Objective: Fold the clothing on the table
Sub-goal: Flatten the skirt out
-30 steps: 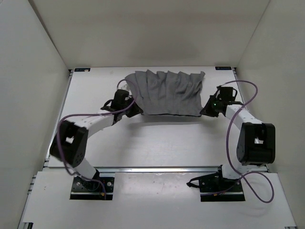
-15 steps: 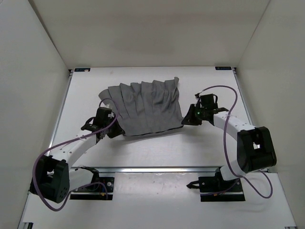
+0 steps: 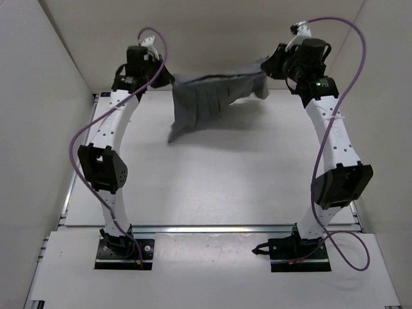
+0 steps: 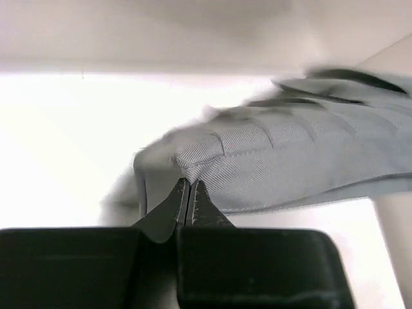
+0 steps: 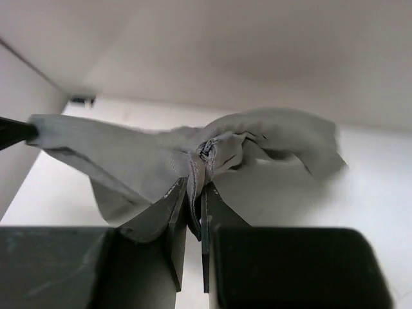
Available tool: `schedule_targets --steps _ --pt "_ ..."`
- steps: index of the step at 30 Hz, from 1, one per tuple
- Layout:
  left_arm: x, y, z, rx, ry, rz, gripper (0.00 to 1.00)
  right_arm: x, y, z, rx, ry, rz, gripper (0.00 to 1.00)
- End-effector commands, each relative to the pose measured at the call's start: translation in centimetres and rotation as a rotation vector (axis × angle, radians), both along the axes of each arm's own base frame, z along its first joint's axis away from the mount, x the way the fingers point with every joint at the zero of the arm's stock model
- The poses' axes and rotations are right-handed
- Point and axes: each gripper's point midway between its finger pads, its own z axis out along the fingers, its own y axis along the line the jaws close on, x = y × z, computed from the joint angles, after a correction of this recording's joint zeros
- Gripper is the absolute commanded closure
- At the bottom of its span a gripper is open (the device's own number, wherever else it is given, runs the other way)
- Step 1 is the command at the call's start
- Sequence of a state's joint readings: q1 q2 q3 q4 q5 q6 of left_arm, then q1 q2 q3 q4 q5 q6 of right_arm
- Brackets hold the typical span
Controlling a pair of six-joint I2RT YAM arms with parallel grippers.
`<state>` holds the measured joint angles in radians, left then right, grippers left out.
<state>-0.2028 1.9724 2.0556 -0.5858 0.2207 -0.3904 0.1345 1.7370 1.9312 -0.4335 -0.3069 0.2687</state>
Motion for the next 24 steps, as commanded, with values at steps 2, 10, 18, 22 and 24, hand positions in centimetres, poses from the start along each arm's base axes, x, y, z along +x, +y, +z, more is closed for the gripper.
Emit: schedule_targets --steps 2,10,18,22,24 --pt "-4.0 5.0 11.8 0.005 -0.24 0.03 1.0 -3.4 -1.8 6.1 -0.107 -0.185 -0.053 1.0" --pt "-15.0 2.4 -3.1 0.25 0.019 -0.057 1.0 -12.6 -4.8 -12.0 -0.144 0.18 -0.101 1.0" --pt "-28.0 3.5 -15.4 0.174 0.335 -0.07 1.0 -23.0 -2.4 -22.4 0.008 0.492 0.0 1.0" --pt "-29.2 5.0 -17.5 0.159 0.403 -0.042 1.0 -23.2 -0.5 -23.7 0.015 0.529 0.058 1.0" --pt "-27.3 4.6 -17.0 0.153 0.385 -0.048 1.0 -21.0 -0.6 -23.1 0.042 0.502 0.051 1.0"
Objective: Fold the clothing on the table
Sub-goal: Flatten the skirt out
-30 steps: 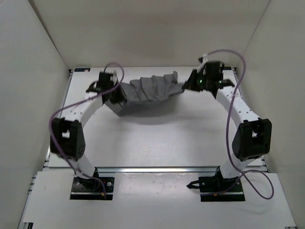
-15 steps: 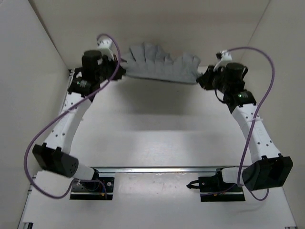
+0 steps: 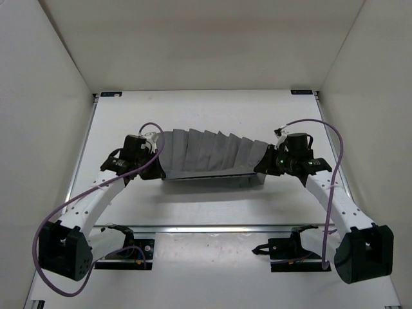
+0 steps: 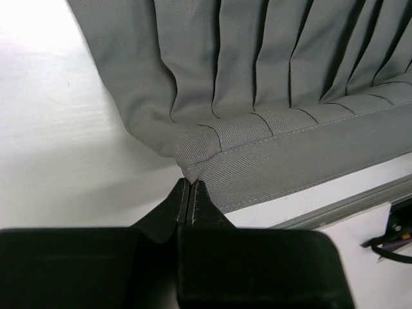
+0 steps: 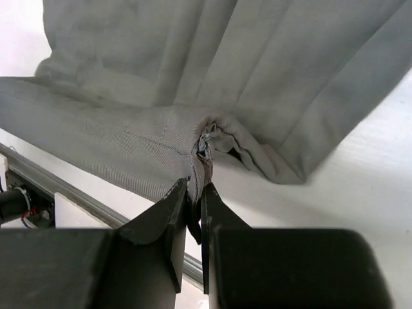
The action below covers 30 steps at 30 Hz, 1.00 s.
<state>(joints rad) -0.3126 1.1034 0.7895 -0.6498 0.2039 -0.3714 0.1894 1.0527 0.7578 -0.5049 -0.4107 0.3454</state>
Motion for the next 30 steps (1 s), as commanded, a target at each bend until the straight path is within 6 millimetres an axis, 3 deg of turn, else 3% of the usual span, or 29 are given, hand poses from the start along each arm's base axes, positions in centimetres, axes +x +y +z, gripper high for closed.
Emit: schedule_targets --steps 1,2,4,5,6,7,8,9,10,11,12,13,15,16,17,18,19,20,21,22,23,24,25,26,27,28,30 --pt "4.0 0.9 2.5 0.016 -0.096 0.052 1.0 5.0 -0.6 2.8 0.006 -0.127 -0.063 1.0" --pt "5.3 0.5 2.2 0.027 -0.1 0.035 1.0 6.5 -1.4 2.5 -0.003 -0.121 -0.095 1.0" --pt "9.9 -0.4 5.2 0.007 -0.18 0.027 1.0 10.5 -2.1 6.1 -0.036 -0.212 -0.099 1.0" --pt "12.0 -0.6 4.9 0.006 -0.174 0.026 1.0 12.2 -2.6 5.8 -0.048 -0.195 -0.108 1.0" --pt "15.3 -1.1 6.6 -0.009 -0.204 0.036 1.0 14.7 -3.1 7.8 -0.072 -0.229 -0.099 1.0" --pt "18.3 -1.6 11.2 -0.035 -0.302 0.034 1.0 17.5 -3.8 12.4 -0.09 -0.335 -0.121 1.0" --pt "20.2 -1.8 10.5 -0.024 -0.278 0.032 1.0 19.0 -3.9 11.9 -0.104 -0.298 -0.118 1.0" --pt "23.3 -2.0 13.7 -0.026 -0.337 0.045 1.0 21.3 -4.2 15.7 -0.125 -0.375 -0.118 1.0" --pt "25.2 -2.7 19.5 -0.042 -0.466 0.041 1.0 22.9 -4.4 21.5 -0.122 -0.498 -0.14 1.0" --pt "26.4 -2.8 19.8 -0.018 -0.469 0.044 1.0 24.0 -4.6 25.3 -0.124 -0.573 -0.154 1.0" --pt "27.8 -2.8 24.1 -0.021 -0.563 0.058 1.0 24.9 -4.6 25.7 -0.128 -0.577 -0.153 0.99" --pt "28.4 -2.4 27.4 -0.043 -0.654 0.079 1.0 24.9 -4.7 29.6 -0.106 -0.659 -0.172 1.0" --pt "27.1 -1.2 31.4 -0.128 -0.739 0.117 1.0 24.3 -4.6 32.5 -0.079 -0.733 -0.173 1.0" --pt "26.9 -0.8 31.1 -0.116 -0.744 0.123 1.0 24.0 -4.5 32.8 -0.089 -0.748 -0.175 1.0" --pt "25.3 -0.4 32.2 -0.066 -0.775 0.124 1.0 22.8 -4.2 32.9 -0.116 -0.769 -0.171 1.0" --pt "24.8 -0.6 32.4 -0.006 -0.799 0.115 1.0 22.2 -4.4 32.8 -0.135 -0.774 -0.181 1.0" --pt "23.9 -0.2 31.6 0.032 -0.778 0.109 1.0 21.5 -4.5 31.4 -0.175 -0.764 -0.191 1.0" --pt "23.4 -1.1 29.3 0.072 -0.736 0.079 1.0 21.6 -4.9 27.7 -0.203 -0.688 -0.193 1.0" --pt "22.1 -1.3 29.7 0.072 -0.748 0.073 1.0 20.0 -4.9 28.2 -0.185 -0.704 -0.195 1.0" --pt "20.9 -1.5 27.1 0.072 -0.7 0.048 1.0 18.8 -5.5 26.1 -0.182 -0.662 -0.206 1.0" --pt "20.1 -1.8 23.7 0.082 -0.641 0.042 1.0 18.1 -5.4 22.0 -0.175 -0.585 -0.177 1.0" --pt "18.1 -2.1 20.6 0.082 -0.578 0.03 1.0 16.2 -5.8 19.4 -0.205 -0.539 -0.19 1.0" --pt "16.6 -2.1 21.0 0.066 -0.602 0.028 1.0 14.5 -5.2 18.8 -0.214 -0.54 -0.176 1.0" --pt "14.9 -2.4 16.5 0.079 -0.511 0.012 1.0 12.9 -4.9 14.6 -0.257 -0.45 -0.174 1.0" --pt "12.6 -2.5 13.9 0.081 -0.459 0.005 1.0 10.9 -4.2 12.5 -0.241 -0.407 -0.161 1.0" --pt "10.9 -2.6 13.5 0.06 -0.454 0.005 1.0 9.2 -3.9 11.6 -0.229 -0.382 -0.142 1.0" --pt "7.2 -1.6 8.2 0.064 -0.321 0.015 1.0 5.1 -2.4 6.2 -0.149 -0.226 -0.107 1.0"
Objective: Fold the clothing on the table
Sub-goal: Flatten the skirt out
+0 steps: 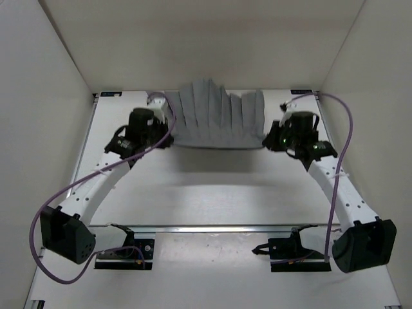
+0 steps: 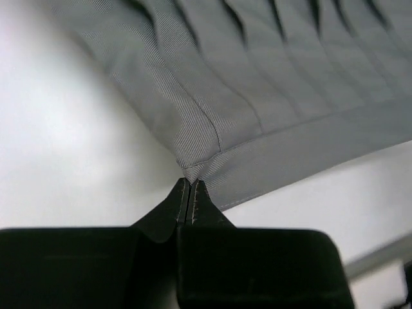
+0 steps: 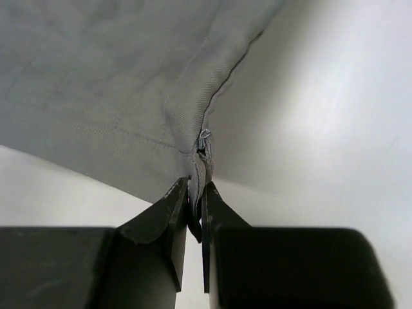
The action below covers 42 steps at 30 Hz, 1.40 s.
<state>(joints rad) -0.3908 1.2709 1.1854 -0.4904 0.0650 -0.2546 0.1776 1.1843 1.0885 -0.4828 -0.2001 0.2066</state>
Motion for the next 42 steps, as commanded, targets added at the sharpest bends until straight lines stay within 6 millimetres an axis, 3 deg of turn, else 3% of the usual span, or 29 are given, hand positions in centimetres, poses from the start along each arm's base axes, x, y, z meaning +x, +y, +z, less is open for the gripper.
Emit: schedule_targets --steps 1,3,4,5,7,10,13,17,20,21,23,24,26,27,28,30,31,33,34,35,36,37,38,39,40,41,42 --pt "-5.3 1.9 -5.2 -0.004 0.146 0.06 1.0 -5.0 0.9 -3.3 0.053 0.09 0.005 1.0" --pt "-9.2 2.6 -8.6 0.013 0.248 0.054 1.0 -8.8 2.6 -6.4 0.071 0.185 0.039 1.0" --pt "-11.2 3.0 -9.8 0.029 0.292 0.049 1.0 -9.9 2.9 -6.6 0.077 0.186 0.03 1.0" --pt "-12.5 3.2 -9.8 0.022 0.31 0.046 1.0 -11.2 4.0 -6.5 0.077 0.191 0.067 1.0" --pt "-14.5 3.9 -10.3 0.014 0.358 0.044 1.0 -12.6 4.2 -7.1 0.101 0.244 0.061 1.0" --pt "-15.8 4.9 -10.4 -0.001 0.399 0.067 1.0 -13.1 3.8 -8.4 0.172 0.321 0.058 1.0" --pt "-14.6 4.5 -10.5 -0.033 0.393 0.059 1.0 -12.2 3.9 -8.3 0.2 0.3 0.067 1.0" --pt "-11.3 3.7 -10.8 -0.042 0.405 0.043 1.0 -9.2 3.6 -7.8 0.176 0.276 0.06 1.0" --pt "-7.6 2.8 -8.8 -0.037 0.354 0.023 1.0 -6.1 4.1 -5.5 0.16 0.197 0.093 1.0" --pt "-6.7 2.5 -8.8 -0.027 0.351 0.018 1.0 -5.4 4.1 -5.5 0.157 0.198 0.093 1.0" --pt "-4.3 2.2 -6.9 -0.014 0.277 0.01 1.0 -3.5 4.5 -4.5 0.136 0.149 0.109 0.99" --pt "-3.2 2.2 -7.0 -0.005 0.271 0.013 1.0 -2.6 4.3 -4.6 0.12 0.145 0.099 1.0" --pt "-0.1 1.8 -4.4 -0.011 0.196 0.014 1.0 0.2 3.7 -2.9 0.102 0.095 0.083 1.0" --pt "2.0 1.6 -2.9 -0.014 0.156 0.02 1.0 1.9 3.5 -1.1 0.096 0.053 0.088 1.0" --pt "3.4 1.5 -3.3 -0.006 0.165 0.019 1.0 3.5 2.9 -1.4 0.092 0.065 0.064 1.0" --pt "7.6 1.0 1.0 -0.02 0.06 0.033 1.0 7.3 1.9 3.6 0.05 -0.059 0.06 1.0" --pt "9.4 1.0 0.7 -0.003 0.061 0.045 1.0 8.8 1.4 3.6 0.033 -0.057 0.045 0.99" --pt "13.1 0.4 7.3 -0.014 -0.09 0.055 1.0 12.3 0.1 10.5 0.001 -0.211 0.011 0.99" --pt "14.5 0.5 6.8 0.011 -0.082 0.07 1.0 13.6 -0.6 10.7 -0.003 -0.21 -0.008 1.0" --pt "16.0 0.5 9.8 0.012 -0.152 0.084 1.0 15.0 -0.7 13.4 -0.006 -0.271 -0.008 1.0" --pt "16.4 0.6 13.2 0.003 -0.227 0.086 1.0 15.6 -1.6 17.5 -0.002 -0.36 -0.031 1.0" --pt "16.9 0.5 14.7 -0.014 -0.274 0.099 1.0 16.6 -1.7 18.0 0.005 -0.367 -0.038 1.0" --pt "16.8 0.8 17.2 -0.04 -0.342 0.11 1.0 16.8 -2.2 20.9 0.002 -0.437 -0.054 1.0" --pt "17.0 1.3 17.2 -0.039 -0.349 0.122 1.0 16.8 -2.4 22.2 -0.004 -0.467 -0.062 1.0" --pt "16.4 1.7 19.0 -0.047 -0.404 0.117 1.0 16.6 -2.3 23.4 -0.016 -0.507 -0.058 1.0" --pt "15.9 1.8 19.1 -0.029 -0.418 0.133 1.0 16.2 -2.8 23.3 -0.025 -0.5 -0.073 1.0" --pt "15.5 1.6 18.1 0.002 -0.404 0.122 1.0 16.3 -3.3 21.7 -0.053 -0.468 -0.087 1.0"
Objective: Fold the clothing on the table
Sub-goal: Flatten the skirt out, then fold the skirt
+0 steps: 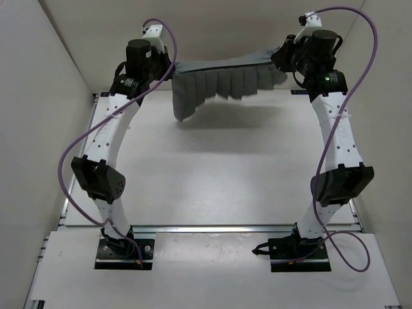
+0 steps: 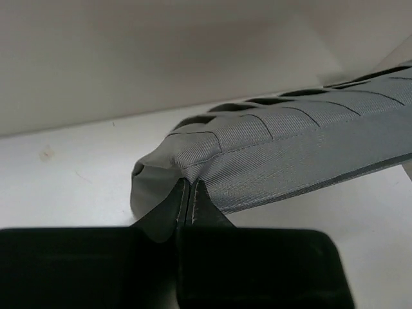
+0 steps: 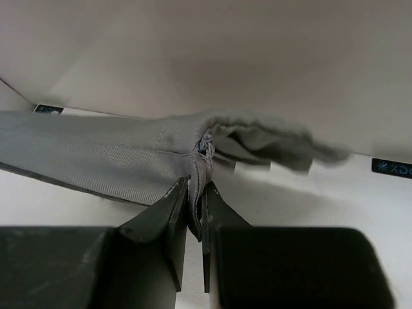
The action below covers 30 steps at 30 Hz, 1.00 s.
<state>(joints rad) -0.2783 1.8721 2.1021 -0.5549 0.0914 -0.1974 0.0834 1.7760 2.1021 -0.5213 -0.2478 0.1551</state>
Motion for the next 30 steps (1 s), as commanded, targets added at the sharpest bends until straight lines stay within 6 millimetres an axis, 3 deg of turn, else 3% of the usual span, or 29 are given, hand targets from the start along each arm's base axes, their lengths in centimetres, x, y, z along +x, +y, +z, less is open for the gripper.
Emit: schedule_targets --steps 1,2,3,4,5,6,8,9,11,12,14,15,17,20,22,24,27,29,30 --pt "-2.7 1.9 3.9 0.083 -0.127 0.049 1.0 -1.4 -2.1 0.7 -0.082 -0.039 -0.08 1.0" --pt "-3.6 1.9 2.0 0.122 -0.089 0.054 1.0 -2.3 -2.4 -1.6 -0.099 0.006 -0.085 1.0" --pt "-4.8 2.1 2.3 0.129 -0.094 0.054 1.0 -3.7 -2.4 -1.5 -0.097 -0.007 -0.085 1.0" --pt "-5.4 2.0 -1.2 0.17 -0.03 0.04 1.0 -4.3 -2.2 -5.4 -0.094 0.063 -0.083 1.0" --pt "-6.9 1.4 -3.8 0.197 0.021 0.027 1.0 -6.2 -1.8 -8.1 -0.079 0.115 -0.065 1.0" --pt "-8.4 1.0 -3.5 0.194 0.005 0.009 1.0 -7.7 -1.5 -7.7 -0.063 0.09 -0.053 1.0" --pt "-11.6 1.4 -9.2 0.213 0.128 -0.009 1.0 -11.5 -0.5 -13.9 -0.051 0.217 -0.037 1.0" --pt "-13.3 1.2 -9.3 0.183 0.141 -0.032 1.0 -13.2 -0.3 -14.5 -0.047 0.237 -0.038 1.0" --pt "-17.7 2.2 -13.7 0.18 0.246 -0.04 1.0 -18.0 0.9 -18.6 -0.022 0.358 -0.01 1.0" --pt "-18.9 2.2 -14.6 0.163 0.276 -0.038 1.0 -19.4 1.7 -19.6 0.012 0.4 0.007 1.0" --pt "-23.5 3.6 -17.7 0.149 0.376 -0.037 1.0 -24.2 3.2 -23.1 0.03 0.512 0.064 1.0" --pt "-25.2 3.7 -19.3 0.129 0.433 -0.051 1.0 -25.5 3.7 -24.0 0.054 0.549 0.063 1.0" --pt "-29.1 4.5 -19.7 0.089 0.484 -0.068 1.0 -28.7 5.5 -24.8 0.085 0.609 0.128 1.0" --pt "-32.3 5.3 -19.4 0.039 0.525 -0.07 1.0 -30.9 6.2 -24.3 0.136 0.653 0.147 1.0" --pt "-32.2 5.8 -19.7 0.043 0.54 -0.066 1.0 -31.0 6.3 -25.1 0.143 0.69 0.152 1.0" --pt "-31.1 5.5 -20.3 0.069 0.538 -0.078 1.0 -29.8 5.8 -25.4 0.177 0.69 0.147 1.0" --pt "-27.6 4.7 -21.3 0.084 0.54 -0.074 1.0 -28.0 6.0 -26.4 0.165 0.695 0.168 1.0" --pt "-24.5 5.2 -23.5 0.056 0.6 -0.018 1.0 -26.0 6.1 -27.6 0.136 0.7 0.153 1.0" --pt "-23.2 5.1 -23.3 0.038 0.591 -0.01 1.0 -24.9 6.2 -27.0 0.139 0.671 0.164 1.0"
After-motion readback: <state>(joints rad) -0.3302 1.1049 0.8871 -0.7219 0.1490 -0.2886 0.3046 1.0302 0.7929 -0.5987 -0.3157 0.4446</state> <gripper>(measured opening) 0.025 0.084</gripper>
